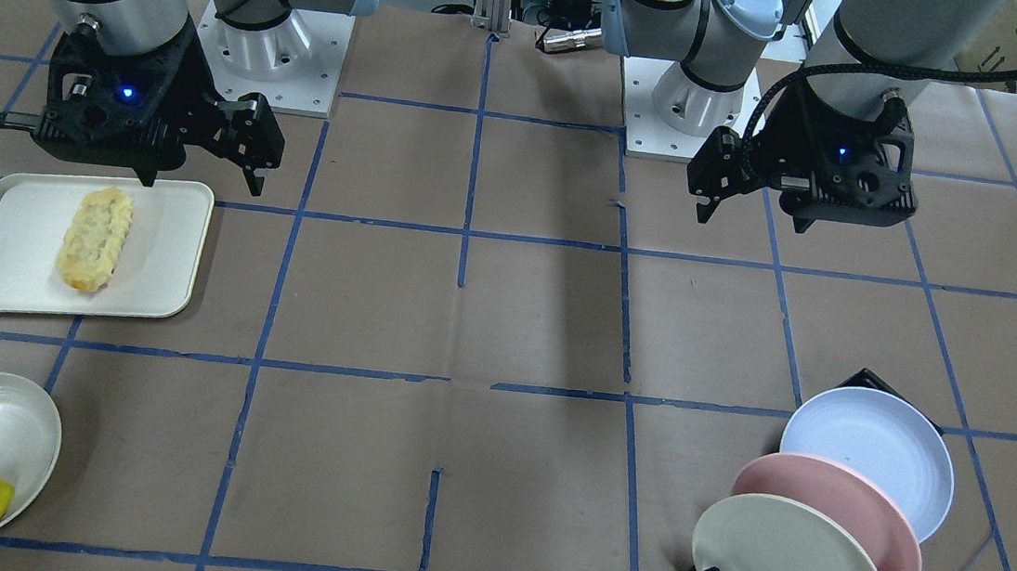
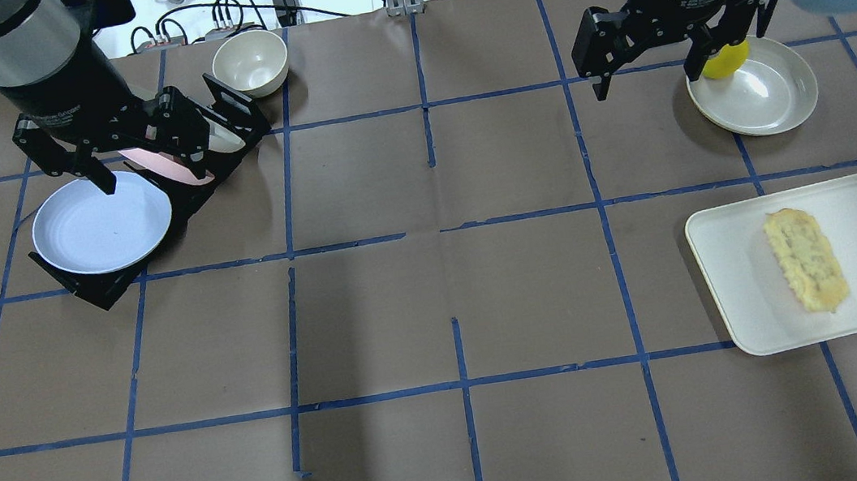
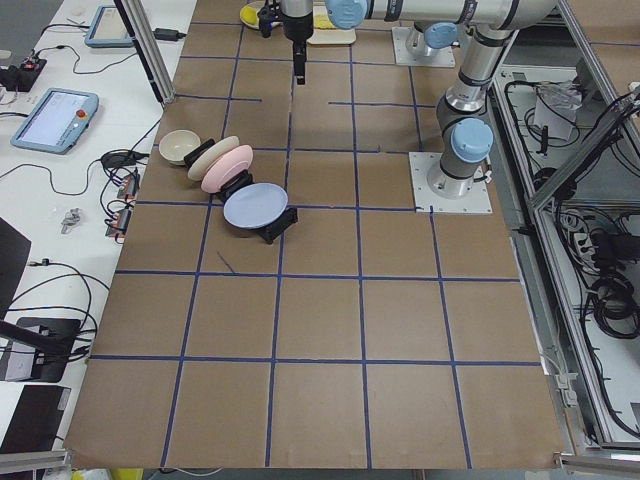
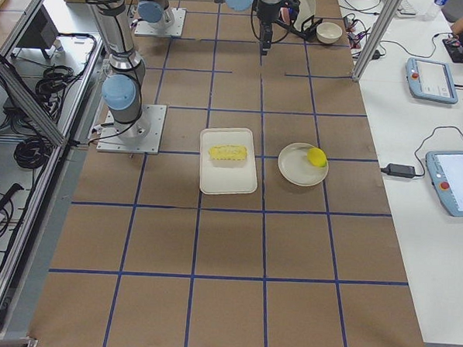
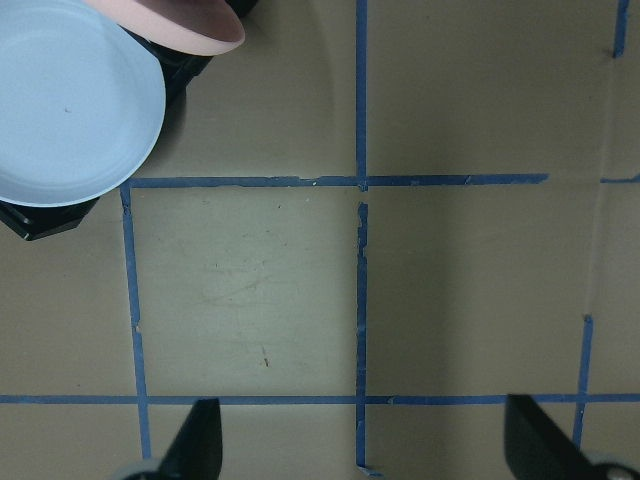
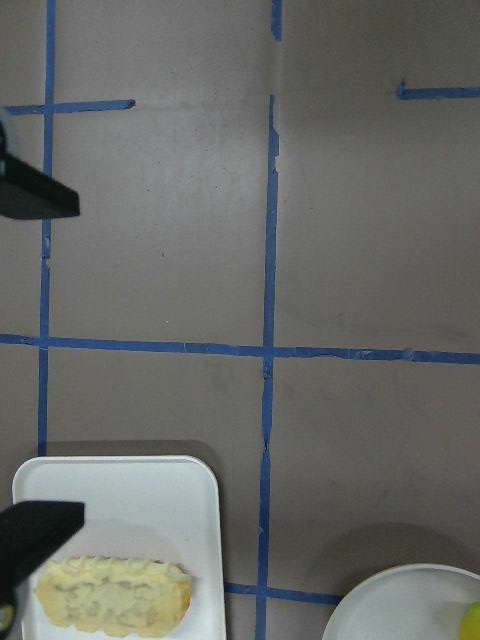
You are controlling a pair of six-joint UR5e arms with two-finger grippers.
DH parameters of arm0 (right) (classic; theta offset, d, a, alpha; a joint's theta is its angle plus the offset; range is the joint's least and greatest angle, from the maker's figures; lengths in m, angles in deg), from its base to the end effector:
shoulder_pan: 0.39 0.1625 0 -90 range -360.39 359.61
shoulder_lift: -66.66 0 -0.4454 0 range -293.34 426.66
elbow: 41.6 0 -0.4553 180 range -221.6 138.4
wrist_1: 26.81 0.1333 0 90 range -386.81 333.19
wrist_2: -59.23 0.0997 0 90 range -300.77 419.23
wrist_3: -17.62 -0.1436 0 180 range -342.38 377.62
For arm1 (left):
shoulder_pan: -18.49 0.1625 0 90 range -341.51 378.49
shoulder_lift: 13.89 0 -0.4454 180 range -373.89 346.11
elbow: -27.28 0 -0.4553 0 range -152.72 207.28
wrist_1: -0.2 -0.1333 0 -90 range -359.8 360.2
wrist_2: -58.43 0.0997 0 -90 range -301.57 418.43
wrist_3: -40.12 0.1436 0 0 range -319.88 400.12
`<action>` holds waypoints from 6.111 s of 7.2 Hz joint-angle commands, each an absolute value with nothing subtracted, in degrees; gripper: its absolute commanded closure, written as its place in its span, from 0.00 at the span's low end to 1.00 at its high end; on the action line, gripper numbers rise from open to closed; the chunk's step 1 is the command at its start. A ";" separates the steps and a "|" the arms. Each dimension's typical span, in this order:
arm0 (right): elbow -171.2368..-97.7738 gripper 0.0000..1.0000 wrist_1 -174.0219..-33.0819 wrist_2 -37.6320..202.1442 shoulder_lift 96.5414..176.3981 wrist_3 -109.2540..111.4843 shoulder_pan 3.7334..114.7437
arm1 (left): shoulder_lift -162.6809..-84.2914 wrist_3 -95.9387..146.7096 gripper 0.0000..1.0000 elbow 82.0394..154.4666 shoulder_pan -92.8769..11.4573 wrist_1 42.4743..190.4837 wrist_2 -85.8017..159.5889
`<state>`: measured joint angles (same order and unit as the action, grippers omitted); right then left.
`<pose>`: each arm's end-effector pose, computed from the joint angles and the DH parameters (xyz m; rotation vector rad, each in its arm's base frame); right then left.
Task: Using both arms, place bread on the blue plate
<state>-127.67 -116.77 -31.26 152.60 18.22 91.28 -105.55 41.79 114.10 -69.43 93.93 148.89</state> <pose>0.1491 -0.5820 0.4619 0.0621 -3.1324 -0.0045 -0.1117 -0.5666 0.4725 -0.0110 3.1342 0.0608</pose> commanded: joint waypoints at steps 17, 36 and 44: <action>-167.46 0.03 -162.42 -31.90 146.47 58.22 60.95 | -145.63 85.91 0.08 93.55 -38.64 88.19 143.76; -132.04 0.86 -110.57 -33.23 153.59 25.09 86.35 | -120.67 62.54 0.92 114.73 -64.80 91.12 135.18; -133.18 0.84 -111.27 -34.11 153.41 25.61 86.36 | -132.63 56.02 0.91 123.42 -77.84 58.39 127.77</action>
